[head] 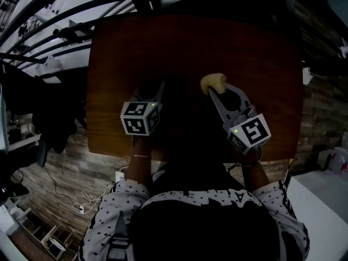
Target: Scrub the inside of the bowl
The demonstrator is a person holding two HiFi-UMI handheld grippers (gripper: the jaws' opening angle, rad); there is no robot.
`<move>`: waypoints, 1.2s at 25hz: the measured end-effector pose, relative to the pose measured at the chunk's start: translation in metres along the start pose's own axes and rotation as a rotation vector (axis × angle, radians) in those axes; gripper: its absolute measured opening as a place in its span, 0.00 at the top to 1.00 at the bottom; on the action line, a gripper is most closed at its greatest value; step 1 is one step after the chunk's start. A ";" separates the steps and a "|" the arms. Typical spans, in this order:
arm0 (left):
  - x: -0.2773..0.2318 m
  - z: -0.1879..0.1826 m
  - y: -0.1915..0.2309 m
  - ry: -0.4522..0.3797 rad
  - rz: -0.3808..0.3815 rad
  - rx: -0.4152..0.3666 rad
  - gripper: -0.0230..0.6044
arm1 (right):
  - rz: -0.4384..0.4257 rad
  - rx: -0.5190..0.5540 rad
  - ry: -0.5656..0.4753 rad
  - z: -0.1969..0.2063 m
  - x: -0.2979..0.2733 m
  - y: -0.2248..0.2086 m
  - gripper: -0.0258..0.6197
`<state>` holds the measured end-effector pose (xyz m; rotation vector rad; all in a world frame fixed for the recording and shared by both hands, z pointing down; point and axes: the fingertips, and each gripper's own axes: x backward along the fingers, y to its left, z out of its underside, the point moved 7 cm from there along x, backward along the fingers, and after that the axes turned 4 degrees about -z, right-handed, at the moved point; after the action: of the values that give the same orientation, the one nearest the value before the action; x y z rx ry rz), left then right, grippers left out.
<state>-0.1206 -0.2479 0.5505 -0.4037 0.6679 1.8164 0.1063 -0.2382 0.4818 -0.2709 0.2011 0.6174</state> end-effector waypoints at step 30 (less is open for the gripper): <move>0.070 -0.016 0.006 -0.183 -0.102 -0.065 0.94 | 0.029 0.003 -0.025 0.000 0.001 0.034 0.87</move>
<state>-0.1506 -0.2068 0.4993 -0.3041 0.4546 1.7563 0.0874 -0.2110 0.4749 -0.2576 0.1816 0.6489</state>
